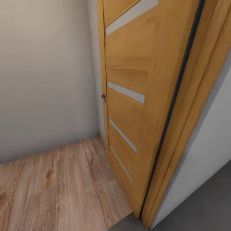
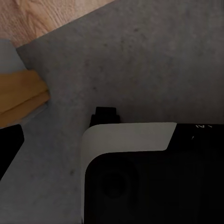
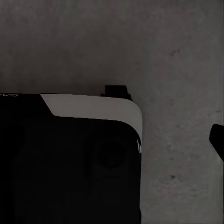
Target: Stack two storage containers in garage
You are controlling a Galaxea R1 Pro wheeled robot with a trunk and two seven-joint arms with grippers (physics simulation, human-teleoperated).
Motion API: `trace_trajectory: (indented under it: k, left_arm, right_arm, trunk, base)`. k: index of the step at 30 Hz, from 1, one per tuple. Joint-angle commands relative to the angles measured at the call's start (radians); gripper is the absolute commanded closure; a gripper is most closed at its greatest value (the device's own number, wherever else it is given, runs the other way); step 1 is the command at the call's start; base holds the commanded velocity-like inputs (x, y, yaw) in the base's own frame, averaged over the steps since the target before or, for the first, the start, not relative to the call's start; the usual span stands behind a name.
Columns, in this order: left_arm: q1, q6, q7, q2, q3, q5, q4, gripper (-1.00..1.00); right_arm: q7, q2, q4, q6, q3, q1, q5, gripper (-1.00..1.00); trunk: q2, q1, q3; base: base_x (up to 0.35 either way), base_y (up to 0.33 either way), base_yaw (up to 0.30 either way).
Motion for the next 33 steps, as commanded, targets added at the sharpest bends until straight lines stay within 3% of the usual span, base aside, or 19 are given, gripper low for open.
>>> trace_trajectory:
  k: [1, 33]
  left_arm:
    - [-0.001, 0.004, -0.004, 0.0, -0.002, 0.007, -0.001, -1.0]
    - [0.0, 0.005, -0.004, 0.0, -0.002, 0.007, -0.001, -1.0]
  right_arm:
    - [-0.001, 0.001, 0.003, -0.005, 0.009, -0.001, -0.008, -1.0]
    - [-0.001, -0.001, 0.003, -0.005, 0.009, -0.001, -0.008, -1.0]
  trunk:
    - [0.0, 0.0, -0.001]
    - [0.0, 0.0, -0.001]
  base:
    - [0.236, 0.0, 0.268]
    - [0.236, 0.0, 0.266]
